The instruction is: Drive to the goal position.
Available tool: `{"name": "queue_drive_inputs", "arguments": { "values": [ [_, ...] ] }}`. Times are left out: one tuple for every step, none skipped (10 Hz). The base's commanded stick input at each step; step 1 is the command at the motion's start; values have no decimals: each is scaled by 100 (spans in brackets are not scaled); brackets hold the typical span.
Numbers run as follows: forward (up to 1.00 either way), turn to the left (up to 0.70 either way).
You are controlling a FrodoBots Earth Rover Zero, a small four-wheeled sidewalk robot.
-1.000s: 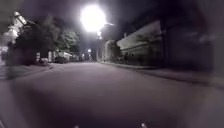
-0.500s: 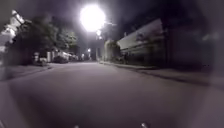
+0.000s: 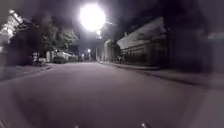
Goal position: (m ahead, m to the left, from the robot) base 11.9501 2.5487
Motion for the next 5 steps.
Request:
{"name": "queue_drive_inputs", "arguments": {
  "values": [
    [50,0],
    [50,0],
    [50,0],
    [50,0],
    [50,0]
  ]
}}
